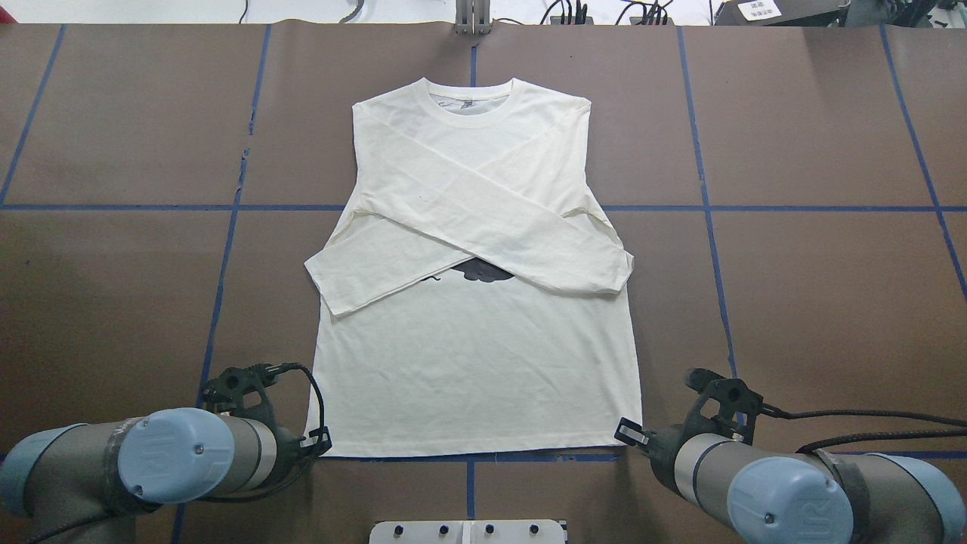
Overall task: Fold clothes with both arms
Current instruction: 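Grasp the near hem corners with both grippers, then lift the hem with both grippers and fold it toward the collar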
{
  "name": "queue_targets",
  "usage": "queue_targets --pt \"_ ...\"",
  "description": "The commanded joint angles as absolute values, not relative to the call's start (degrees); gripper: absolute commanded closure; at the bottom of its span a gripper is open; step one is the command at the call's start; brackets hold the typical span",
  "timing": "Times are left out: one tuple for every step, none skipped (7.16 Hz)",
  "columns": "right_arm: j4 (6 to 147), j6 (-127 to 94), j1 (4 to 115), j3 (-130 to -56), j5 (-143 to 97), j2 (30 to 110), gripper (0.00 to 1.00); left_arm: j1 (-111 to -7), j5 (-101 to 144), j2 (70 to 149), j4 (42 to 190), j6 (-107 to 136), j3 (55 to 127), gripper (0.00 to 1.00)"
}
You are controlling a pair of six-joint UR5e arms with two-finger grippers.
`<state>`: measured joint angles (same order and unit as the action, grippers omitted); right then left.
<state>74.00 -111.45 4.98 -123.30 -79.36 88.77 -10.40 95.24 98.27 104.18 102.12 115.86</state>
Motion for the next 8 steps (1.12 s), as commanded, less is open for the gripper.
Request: queue_targets --pt "74.0 -111.36 5.01 -123.31 -79.45 88.86 1.0 -10.37 95.27 98.52 104.24 102.22 115.32 0.8" --pt "74.0 -111.36 5.1 -123.4 -79.54 88.77 1.0 -10.37 95.27 98.61 104.24 102.22 115.14 1.0" --pt "74.0 -111.36 5.1 -123.31 -79.63 88.77 1.0 -10.37 95.27 98.79 104.15 102.22 115.75 1.0" --pt "74.0 -111.36 5.18 -123.48 -79.63 88.86 1.0 -10.89 95.27 98.53 104.06 102.22 116.97 1.0" --pt "73.92 -111.36 5.19 -123.83 -79.63 88.86 1.0 -10.99 95.36 98.26 100.93 102.22 119.94 1.0" --pt "73.83 -111.27 5.01 -124.97 -79.72 89.29 1.0 -10.9 95.36 98.17 97.07 102.39 122.84 1.0" --pt "73.92 -111.36 2.49 -127.59 -79.8 91.39 1.0 -10.2 95.36 96.87 95.73 105.35 125.74 1.0" --pt "73.92 -111.44 -0.76 -131.79 -79.8 94.45 1.0 -8.37 95.45 96.42 93.54 107.21 129.25 1.0"
